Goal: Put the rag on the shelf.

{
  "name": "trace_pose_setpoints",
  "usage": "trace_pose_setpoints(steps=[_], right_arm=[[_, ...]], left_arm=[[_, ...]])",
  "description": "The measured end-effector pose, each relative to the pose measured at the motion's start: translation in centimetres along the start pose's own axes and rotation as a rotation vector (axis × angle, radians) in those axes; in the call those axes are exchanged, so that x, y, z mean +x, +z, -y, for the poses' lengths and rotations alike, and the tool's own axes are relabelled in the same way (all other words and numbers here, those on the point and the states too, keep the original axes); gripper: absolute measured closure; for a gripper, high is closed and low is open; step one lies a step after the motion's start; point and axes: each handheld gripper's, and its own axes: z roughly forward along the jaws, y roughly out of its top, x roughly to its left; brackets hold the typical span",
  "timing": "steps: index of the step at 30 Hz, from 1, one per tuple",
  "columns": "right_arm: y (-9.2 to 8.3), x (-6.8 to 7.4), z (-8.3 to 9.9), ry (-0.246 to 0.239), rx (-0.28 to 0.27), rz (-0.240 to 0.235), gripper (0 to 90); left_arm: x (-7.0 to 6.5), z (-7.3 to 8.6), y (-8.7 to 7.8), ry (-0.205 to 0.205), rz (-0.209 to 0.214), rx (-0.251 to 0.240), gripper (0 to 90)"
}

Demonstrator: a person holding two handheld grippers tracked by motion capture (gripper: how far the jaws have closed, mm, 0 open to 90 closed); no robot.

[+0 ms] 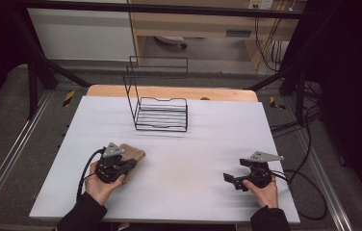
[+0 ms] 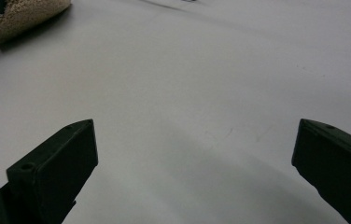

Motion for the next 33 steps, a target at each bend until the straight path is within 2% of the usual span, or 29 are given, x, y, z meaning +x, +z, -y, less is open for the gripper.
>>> trace_pose_setpoints(steps=[8, 15, 19, 21, 22, 23, 25, 29, 33], right_arm=[[0.1, 0.0, 0.0, 0.002, 0.001, 0.001, 0.7], [0.1, 0.0, 0.0, 0.001, 0.004, 0.002, 0.8], [0.2, 0.1, 0.0, 0.000, 0.007, 0.001, 0.8], [0.1, 0.0, 0.0, -0.002, 0.006, 0.000, 0.8], [0.1, 0.0, 0.0, -0.002, 0.005, 0.000, 0.8], [0.1, 0.0, 0.0, -0.002, 0.005, 0.000, 0.8], [0.1, 0.0, 0.0, -0.003, 0.004, 0.002, 0.8], [0.1, 0.1, 0.0, 0.003, 0.000, 0.004, 0.8], [0.0, 0.1, 0.0, 0.005, -0.001, 0.008, 0.8]], left_arm=[[-1.3, -0.6, 1.8, 0.004, 0.018, 0.020, 86.2], [-1.4, -0.3, 3.4, 0.020, 0.040, 0.043, 85.1], [-1.2, -0.1, 3.8, 0.024, 0.070, 0.047, 81.0], [-1.1, -0.1, 3.7, 0.039, 0.073, 0.042, 75.3], [-1.0, -0.2, 3.5, 0.047, 0.078, 0.037, 68.4], [-0.9, -0.3, 3.2, 0.051, 0.075, 0.029, 68.4], [-0.4, -0.6, 2.2, 0.057, 0.083, 0.006, 62.9], [1.3, -0.7, 0.3, 0.046, 0.074, -0.005, 51.0], [3.5, 0.3, -1.1, 0.044, 0.042, 0.019, 45.7]])
